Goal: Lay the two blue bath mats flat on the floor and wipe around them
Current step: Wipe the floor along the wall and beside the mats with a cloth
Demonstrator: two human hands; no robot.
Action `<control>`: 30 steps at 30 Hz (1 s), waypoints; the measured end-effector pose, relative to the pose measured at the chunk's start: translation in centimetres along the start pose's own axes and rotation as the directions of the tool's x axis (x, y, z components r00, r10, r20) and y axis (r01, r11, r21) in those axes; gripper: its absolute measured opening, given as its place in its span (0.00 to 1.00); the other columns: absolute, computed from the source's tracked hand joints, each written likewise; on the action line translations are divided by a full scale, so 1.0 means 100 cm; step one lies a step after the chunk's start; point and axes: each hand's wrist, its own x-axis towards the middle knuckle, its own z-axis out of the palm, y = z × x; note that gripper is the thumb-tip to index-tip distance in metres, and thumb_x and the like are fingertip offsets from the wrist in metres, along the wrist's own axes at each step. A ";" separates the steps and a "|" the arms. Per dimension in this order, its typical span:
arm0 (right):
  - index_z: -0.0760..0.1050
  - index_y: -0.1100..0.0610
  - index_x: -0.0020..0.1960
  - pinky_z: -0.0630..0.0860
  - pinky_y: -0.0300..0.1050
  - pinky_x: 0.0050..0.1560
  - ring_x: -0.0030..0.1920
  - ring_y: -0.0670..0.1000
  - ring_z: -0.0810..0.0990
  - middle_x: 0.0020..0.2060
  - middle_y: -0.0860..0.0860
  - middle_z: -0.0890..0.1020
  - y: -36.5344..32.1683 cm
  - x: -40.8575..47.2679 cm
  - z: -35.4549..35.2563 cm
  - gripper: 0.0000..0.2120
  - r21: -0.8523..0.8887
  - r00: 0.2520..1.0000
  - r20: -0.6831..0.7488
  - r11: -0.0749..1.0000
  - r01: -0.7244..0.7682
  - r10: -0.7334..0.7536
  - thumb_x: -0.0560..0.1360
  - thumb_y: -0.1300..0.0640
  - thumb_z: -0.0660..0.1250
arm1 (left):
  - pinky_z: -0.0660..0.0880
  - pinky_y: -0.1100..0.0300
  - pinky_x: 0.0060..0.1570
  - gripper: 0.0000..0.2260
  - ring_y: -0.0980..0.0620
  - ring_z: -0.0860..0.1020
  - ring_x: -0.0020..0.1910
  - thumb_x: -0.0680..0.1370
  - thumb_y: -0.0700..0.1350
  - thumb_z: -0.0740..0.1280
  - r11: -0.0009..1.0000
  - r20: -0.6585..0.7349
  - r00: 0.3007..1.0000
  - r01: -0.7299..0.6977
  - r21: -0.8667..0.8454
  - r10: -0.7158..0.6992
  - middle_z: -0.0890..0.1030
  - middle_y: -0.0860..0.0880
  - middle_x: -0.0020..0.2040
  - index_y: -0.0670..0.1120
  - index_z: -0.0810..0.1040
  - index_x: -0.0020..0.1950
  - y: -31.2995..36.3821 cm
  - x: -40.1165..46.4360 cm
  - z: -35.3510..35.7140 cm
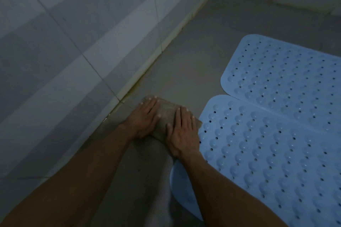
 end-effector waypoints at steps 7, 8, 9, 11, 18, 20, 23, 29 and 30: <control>0.39 0.58 0.80 0.35 0.50 0.77 0.79 0.54 0.38 0.80 0.56 0.41 0.004 0.006 0.007 0.33 -0.078 0.999 0.033 0.997 -0.027 0.030 0.83 0.41 0.42 | 0.35 0.53 0.75 0.42 0.52 0.34 0.76 0.71 0.66 0.23 1.000 -0.046 0.999 0.019 -0.008 -0.019 0.36 0.47 0.79 0.44 0.36 0.79 0.008 0.015 0.013; 0.39 0.58 0.80 0.34 0.50 0.76 0.79 0.54 0.37 0.80 0.56 0.41 0.003 0.009 0.006 0.33 -0.069 0.998 0.038 0.997 -0.040 0.043 0.83 0.41 0.42 | 0.34 0.53 0.75 0.40 0.52 0.33 0.76 0.72 0.65 0.23 1.000 -0.061 0.998 0.009 0.011 -0.008 0.35 0.47 0.79 0.44 0.36 0.79 0.006 0.019 0.014; 0.38 0.57 0.80 0.33 0.50 0.76 0.79 0.54 0.36 0.79 0.55 0.39 0.003 0.012 0.005 0.33 -0.061 0.998 0.044 0.997 -0.052 0.055 0.83 0.40 0.42 | 0.34 0.53 0.75 0.38 0.52 0.33 0.76 0.73 0.63 0.25 1.000 -0.078 0.997 0.000 0.020 0.001 0.35 0.47 0.79 0.44 0.35 0.79 0.005 0.023 0.015; 0.36 0.57 0.80 0.31 0.49 0.76 0.79 0.53 0.34 0.79 0.54 0.38 0.006 0.023 0.003 0.34 -0.059 0.997 0.048 0.996 -0.064 0.067 0.83 0.40 0.41 | 0.36 0.51 0.76 0.35 0.51 0.33 0.77 0.75 0.61 0.28 1.000 -0.104 0.994 -0.016 0.015 0.018 0.35 0.47 0.79 0.44 0.35 0.79 0.001 0.034 0.015; 0.37 0.57 0.80 0.34 0.50 0.77 0.79 0.53 0.35 0.80 0.55 0.39 0.031 0.081 -0.011 0.34 -0.082 0.997 0.026 0.994 -0.071 0.073 0.82 0.39 0.41 | 0.34 0.54 0.75 0.33 0.51 0.36 0.78 0.78 0.60 0.31 0.998 -0.153 0.988 -0.017 0.060 0.026 0.38 0.47 0.79 0.45 0.37 0.79 0.001 0.093 0.005; 0.38 0.58 0.80 0.35 0.51 0.78 0.79 0.53 0.36 0.80 0.55 0.40 0.041 0.101 -0.015 0.35 -0.096 0.997 0.018 0.993 -0.069 0.071 0.82 0.39 0.41 | 0.35 0.54 0.75 0.34 0.52 0.36 0.78 0.77 0.61 0.30 0.998 -0.166 0.986 -0.013 0.066 0.024 0.38 0.48 0.80 0.45 0.38 0.79 0.001 0.114 0.001; 0.39 0.57 0.81 0.34 0.50 0.77 0.79 0.53 0.37 0.80 0.55 0.41 0.056 0.133 -0.022 0.35 -0.110 0.997 -0.010 0.991 -0.072 0.072 0.82 0.39 0.41 | 0.35 0.54 0.75 0.36 0.53 0.37 0.78 0.76 0.63 0.28 0.998 -0.198 0.980 -0.013 0.068 0.027 0.39 0.48 0.80 0.46 0.39 0.80 0.003 0.149 -0.007; 0.40 0.57 0.81 0.34 0.49 0.77 0.79 0.51 0.37 0.80 0.54 0.42 0.095 0.210 -0.043 0.35 -0.124 0.994 -0.063 0.988 -0.096 0.088 0.81 0.39 0.41 | 0.36 0.53 0.76 0.33 0.53 0.39 0.78 0.78 0.60 0.35 0.998 -0.258 0.965 -0.043 0.035 0.051 0.41 0.49 0.80 0.46 0.41 0.80 0.015 0.237 -0.030; 0.39 0.57 0.81 0.34 0.49 0.77 0.79 0.51 0.37 0.80 0.54 0.41 0.102 0.223 -0.047 0.35 -0.128 0.994 -0.061 0.987 -0.095 0.088 0.81 0.39 0.41 | 0.37 0.52 0.77 0.31 0.53 0.39 0.78 0.80 0.60 0.36 0.998 -0.266 0.962 -0.045 0.039 0.054 0.42 0.49 0.80 0.46 0.42 0.80 0.016 0.253 -0.033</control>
